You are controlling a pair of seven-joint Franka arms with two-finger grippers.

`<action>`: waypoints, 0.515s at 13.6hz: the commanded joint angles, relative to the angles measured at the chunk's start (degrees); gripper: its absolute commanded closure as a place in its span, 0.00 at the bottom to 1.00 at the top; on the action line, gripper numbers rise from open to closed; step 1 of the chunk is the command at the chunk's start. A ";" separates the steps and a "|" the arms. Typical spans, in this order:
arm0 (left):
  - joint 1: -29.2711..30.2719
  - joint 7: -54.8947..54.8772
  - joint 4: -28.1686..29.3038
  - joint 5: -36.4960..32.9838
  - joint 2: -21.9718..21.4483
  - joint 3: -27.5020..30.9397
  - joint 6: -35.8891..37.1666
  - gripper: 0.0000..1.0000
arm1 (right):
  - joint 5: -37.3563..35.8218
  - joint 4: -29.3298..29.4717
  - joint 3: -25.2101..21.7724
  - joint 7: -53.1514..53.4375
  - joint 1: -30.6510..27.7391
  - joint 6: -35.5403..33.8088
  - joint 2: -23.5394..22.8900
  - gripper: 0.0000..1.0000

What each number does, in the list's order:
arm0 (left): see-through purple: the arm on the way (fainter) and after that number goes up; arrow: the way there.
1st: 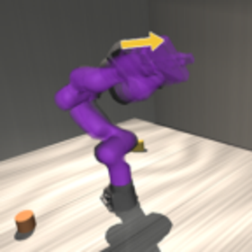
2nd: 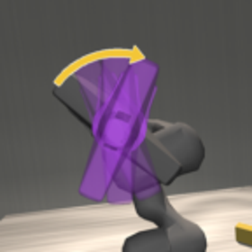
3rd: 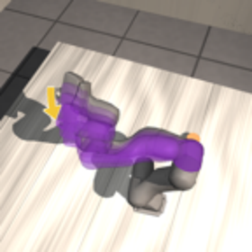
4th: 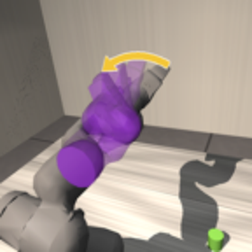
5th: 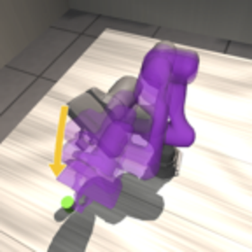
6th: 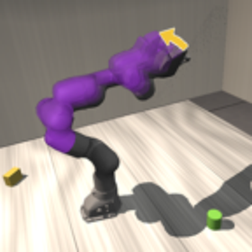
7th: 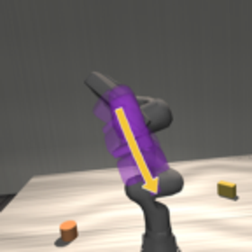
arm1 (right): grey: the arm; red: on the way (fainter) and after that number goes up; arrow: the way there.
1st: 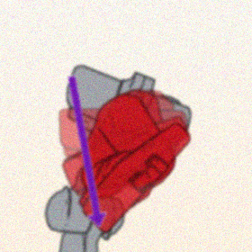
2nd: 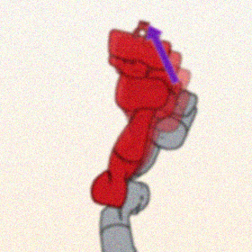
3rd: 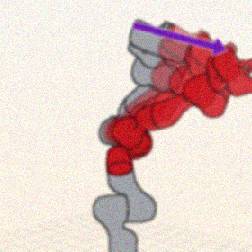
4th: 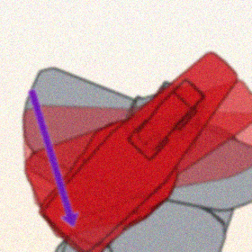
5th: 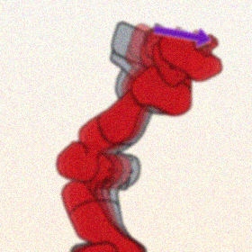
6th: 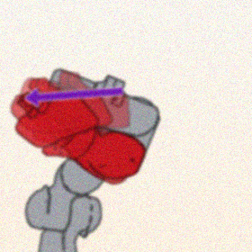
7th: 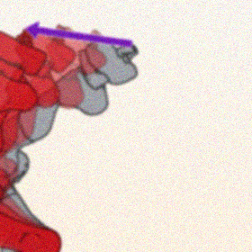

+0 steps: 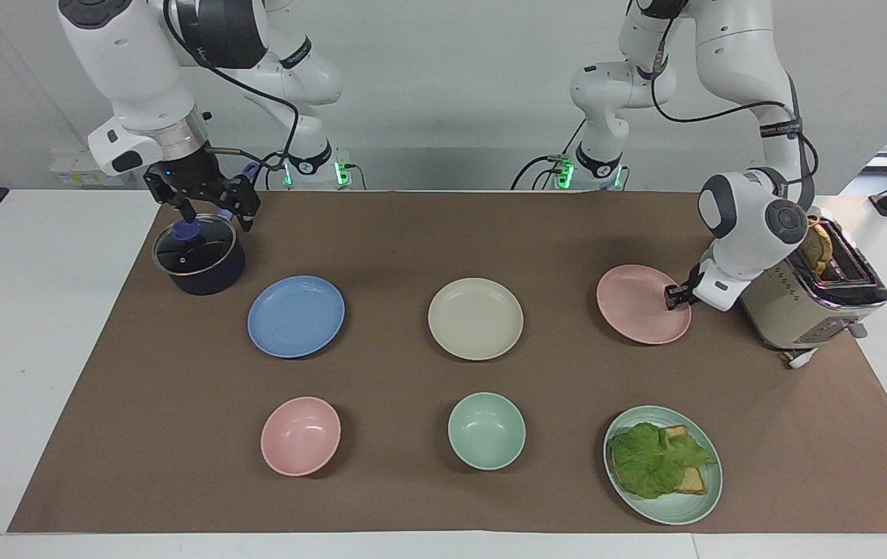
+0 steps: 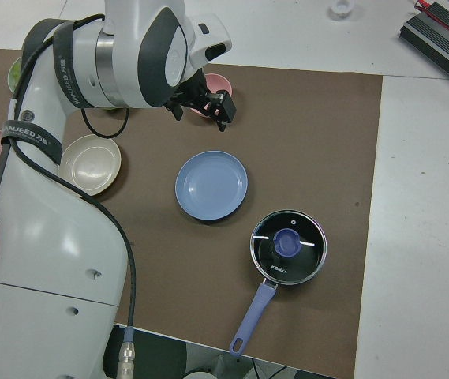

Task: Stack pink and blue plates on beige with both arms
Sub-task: 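Reach the left gripper to the pink plate rim and grasp it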

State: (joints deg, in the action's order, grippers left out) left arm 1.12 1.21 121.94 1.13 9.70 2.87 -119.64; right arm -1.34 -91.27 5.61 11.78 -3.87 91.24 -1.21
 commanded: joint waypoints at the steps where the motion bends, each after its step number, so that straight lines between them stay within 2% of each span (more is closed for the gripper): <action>1: 0.46 0.10 -3.10 -0.78 -0.29 -0.32 6.41 1.00 | 0.19 -1.10 0.27 -0.62 -0.44 1.13 0.95 0.00; 3: 0.20 0.19 -7.05 -0.69 -0.38 -0.41 12.81 1.00 | 0.19 -1.10 0.27 -0.62 -0.44 1.13 0.95 0.00; 5: -0.50 0.28 -14.15 0.71 -0.29 -0.58 23.26 1.00 | 0.19 -1.10 0.27 -0.71 -0.53 1.13 0.95 0.00; 7: -0.59 0.46 -17.69 3.52 -0.47 -0.85 28.83 1.00 | 0.19 -1.10 0.27 -0.79 -0.53 1.13 0.95 0.00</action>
State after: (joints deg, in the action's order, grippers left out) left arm 0.99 1.29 108.04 2.54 9.22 1.95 -96.19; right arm -1.34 -91.27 5.61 11.78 -3.87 91.25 -1.21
